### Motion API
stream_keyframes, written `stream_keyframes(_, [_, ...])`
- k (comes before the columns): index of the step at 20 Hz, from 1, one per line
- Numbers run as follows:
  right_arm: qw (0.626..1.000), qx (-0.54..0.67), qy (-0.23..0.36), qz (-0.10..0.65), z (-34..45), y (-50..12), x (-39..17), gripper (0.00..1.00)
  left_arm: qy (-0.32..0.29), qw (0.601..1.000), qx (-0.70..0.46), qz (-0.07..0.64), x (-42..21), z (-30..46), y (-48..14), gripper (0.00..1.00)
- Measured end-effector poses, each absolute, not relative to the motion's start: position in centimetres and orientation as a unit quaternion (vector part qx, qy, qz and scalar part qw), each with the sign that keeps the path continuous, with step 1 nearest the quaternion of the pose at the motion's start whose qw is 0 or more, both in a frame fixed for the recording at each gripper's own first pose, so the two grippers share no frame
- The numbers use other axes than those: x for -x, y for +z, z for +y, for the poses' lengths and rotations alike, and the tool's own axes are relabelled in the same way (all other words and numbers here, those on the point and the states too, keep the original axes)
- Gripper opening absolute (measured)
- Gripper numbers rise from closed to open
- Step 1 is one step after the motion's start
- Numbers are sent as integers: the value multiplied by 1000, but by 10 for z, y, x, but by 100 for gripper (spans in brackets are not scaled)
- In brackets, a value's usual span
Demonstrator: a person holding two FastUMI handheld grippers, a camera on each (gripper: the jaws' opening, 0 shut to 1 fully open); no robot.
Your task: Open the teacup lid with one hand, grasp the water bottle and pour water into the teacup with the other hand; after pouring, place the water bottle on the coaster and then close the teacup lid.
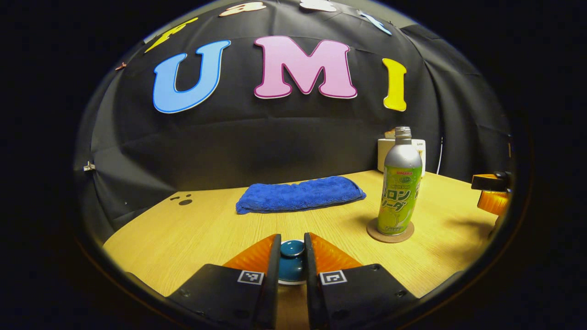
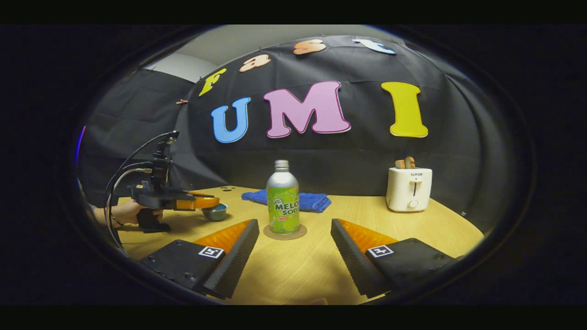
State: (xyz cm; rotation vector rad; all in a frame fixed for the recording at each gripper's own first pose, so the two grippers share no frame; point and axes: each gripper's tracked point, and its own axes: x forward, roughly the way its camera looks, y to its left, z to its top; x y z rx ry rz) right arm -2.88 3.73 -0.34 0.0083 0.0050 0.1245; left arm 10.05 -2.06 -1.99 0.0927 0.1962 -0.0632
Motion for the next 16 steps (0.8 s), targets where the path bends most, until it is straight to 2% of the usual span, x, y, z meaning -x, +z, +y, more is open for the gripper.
stream_keyframes(1, [998, -4, 62, 3, 37, -3, 29, 97, -31, 994, -46, 98, -101, -20, -21, 33])
stream_keyframes(3, [998, -4, 62, 3, 37, -3, 29, 97, -28, 993, -49, 100, -102, -20, -21, 32])
stream_keyframes(5, [998, -4, 63, 3, 37, -3, 29, 97, -26, 993, -52, 101, -100, -21, -21, 37])
stream_keyframes(6, [998, -4, 63, 3, 37, -3, 29, 97, -26, 993, -51, 102, -99, -22, -21, 50])
stream_keyframes(7, [998, -4, 63, 3, 37, -4, 29, 97, -26, 993, -50, 105, -98, -23, -22, 57])
stream_keyframes(8, [998, -4, 63, 3, 37, -3, 29, 97, -25, 993, -47, 107, -96, -23, -23, 68])
stream_keyframes(10, [998, -4, 63, 3, 37, -3, 29, 97, -13, 994, -41, 98, -90, -19, -20, 81])
stream_keyframes(16, [1000, -4, 29, 2, 25, -3, 27, 97, 5, 999, -9, 37, -56, -13, -3, 86])
